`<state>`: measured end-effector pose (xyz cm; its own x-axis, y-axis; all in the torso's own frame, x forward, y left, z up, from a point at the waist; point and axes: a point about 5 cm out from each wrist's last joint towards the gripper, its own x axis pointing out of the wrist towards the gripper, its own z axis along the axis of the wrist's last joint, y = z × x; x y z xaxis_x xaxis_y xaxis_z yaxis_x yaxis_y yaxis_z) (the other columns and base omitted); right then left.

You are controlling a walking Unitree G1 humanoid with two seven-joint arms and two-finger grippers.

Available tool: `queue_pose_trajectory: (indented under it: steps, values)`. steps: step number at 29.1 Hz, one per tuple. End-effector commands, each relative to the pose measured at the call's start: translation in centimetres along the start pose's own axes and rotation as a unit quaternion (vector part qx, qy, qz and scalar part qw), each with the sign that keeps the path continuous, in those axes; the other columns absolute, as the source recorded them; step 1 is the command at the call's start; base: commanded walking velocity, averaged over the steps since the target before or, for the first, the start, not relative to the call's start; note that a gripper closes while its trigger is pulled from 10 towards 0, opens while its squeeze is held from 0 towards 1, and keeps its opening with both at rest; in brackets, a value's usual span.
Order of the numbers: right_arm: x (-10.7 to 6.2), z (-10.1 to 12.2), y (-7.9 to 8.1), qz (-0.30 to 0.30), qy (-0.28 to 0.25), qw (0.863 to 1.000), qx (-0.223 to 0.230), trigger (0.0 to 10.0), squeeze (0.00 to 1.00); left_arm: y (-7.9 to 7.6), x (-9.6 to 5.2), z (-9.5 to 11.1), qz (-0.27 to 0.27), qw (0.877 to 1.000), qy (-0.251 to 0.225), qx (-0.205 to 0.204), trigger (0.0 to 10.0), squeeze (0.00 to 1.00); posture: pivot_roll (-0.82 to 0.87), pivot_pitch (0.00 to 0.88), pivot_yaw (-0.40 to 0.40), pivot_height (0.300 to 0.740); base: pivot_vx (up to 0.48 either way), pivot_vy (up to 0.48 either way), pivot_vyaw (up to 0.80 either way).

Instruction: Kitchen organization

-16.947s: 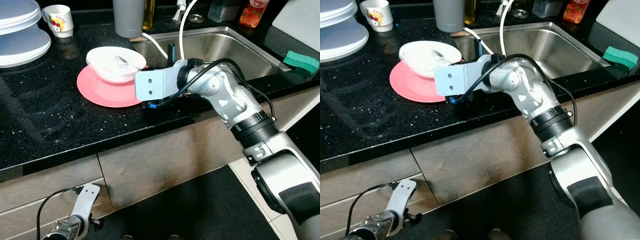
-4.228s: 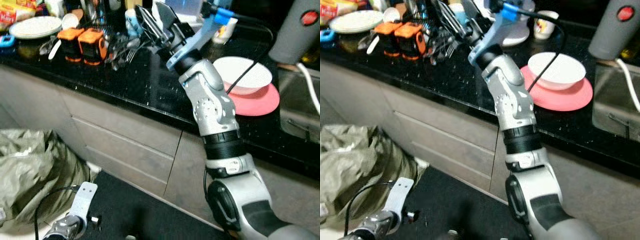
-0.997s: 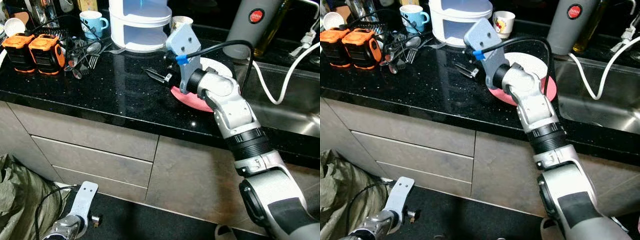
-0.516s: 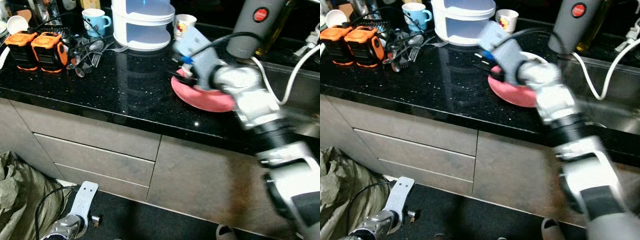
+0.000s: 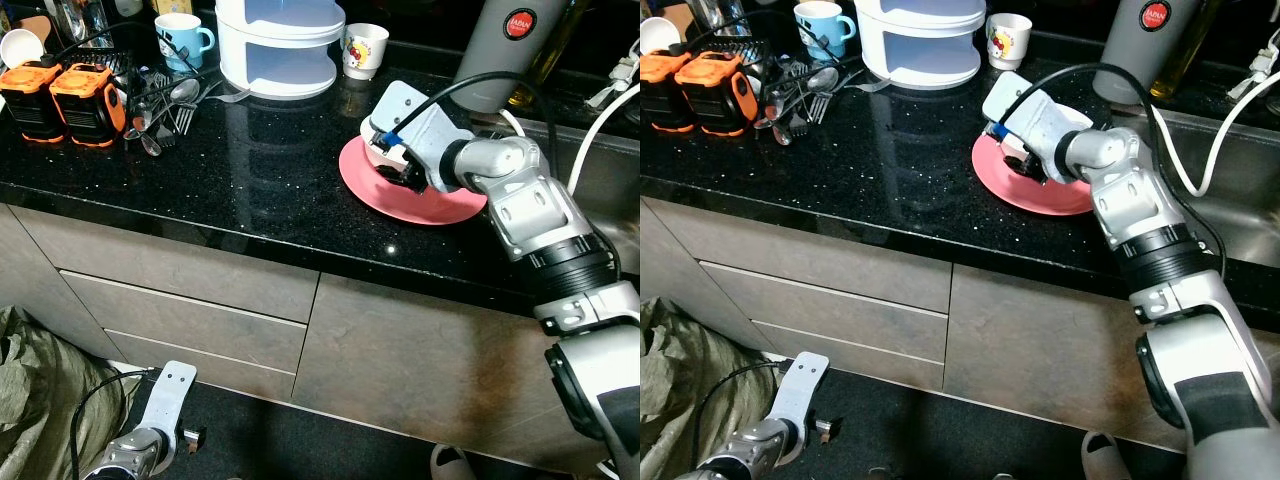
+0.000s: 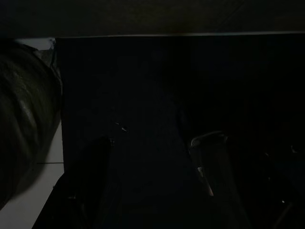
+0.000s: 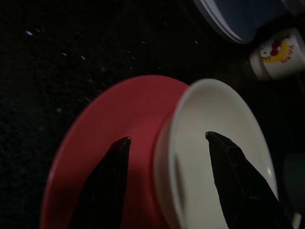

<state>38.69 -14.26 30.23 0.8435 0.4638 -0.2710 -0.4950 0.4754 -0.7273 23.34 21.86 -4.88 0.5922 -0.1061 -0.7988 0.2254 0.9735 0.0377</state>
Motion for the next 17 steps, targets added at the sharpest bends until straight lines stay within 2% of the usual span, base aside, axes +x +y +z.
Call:
queue_pose_trajectory:
  steps: [1, 5, 9, 10, 11, 12, 17]
  values:
    - [0.2, -0.7, 0.5, 0.011, 0.022, 1.0, 0.001, 10.0, 0.0, -0.3, 0.0, -0.8, -0.004, 1.0, 0.013, -0.004, 10.0, 0.0, 0.04, 0.13, -0.047, 0.74, 0.0, 0.0, 0.0]
    - [0.8, -1.6, 0.6, -0.014, 0.068, 0.998, -0.004, 10.0, 0.0, -0.3, 0.0, -0.9, -0.003, 1.0, 0.013, -0.005, 10.0, 0.0, 0.04, 0.131, -0.047, 0.74, 0.0, 0.0, 0.0]
    - [0.9, -1.8, 0.5, -0.022, 0.08, 0.997, -0.007, 10.0, 0.0, -0.3, 0.0, -0.8, -0.003, 1.0, 0.013, -0.005, 10.0, 0.0, 0.04, 0.131, -0.049, 0.74, 0.0, 0.0, 0.0]
    - [0.9, -2.0, 0.5, -0.023, 0.091, 0.995, -0.013, 2.9, 0.0, -0.4, 0.0, -0.8, -0.003, 1.0, 0.012, -0.006, 10.0, 0.0, 0.04, 0.131, -0.049, 0.74, 0.0, 0.0, 0.0]
    - [0.9, -2.0, 0.5, -0.023, 0.091, 0.995, -0.013, 2.9, 0.0, -0.4, 0.0, -0.8, -0.003, 1.0, 0.012, -0.006, 10.0, 0.0, 0.04, 0.131, -0.049, 0.74, 0.0, 0.0, 0.0]
    - [0.8, -2.2, 0.5, -0.025, 0.099, 0.995, -0.017, 0.0, 0.0, -0.4, 0.0, -0.8, -0.004, 1.0, 0.012, -0.006, 10.0, 0.0, 0.04, 0.131, -0.05, 0.74, 0.0, 0.0, 0.0]
    - [0.8, -2.2, 0.3, -0.032, 0.104, 0.994, -0.021, 0.0, 0.0, -0.4, 0.0, -0.8, -0.004, 1.0, 0.012, -0.006, 10.0, 0.0, 0.04, 0.131, -0.049, 0.74, 0.0, 0.0, 0.0]
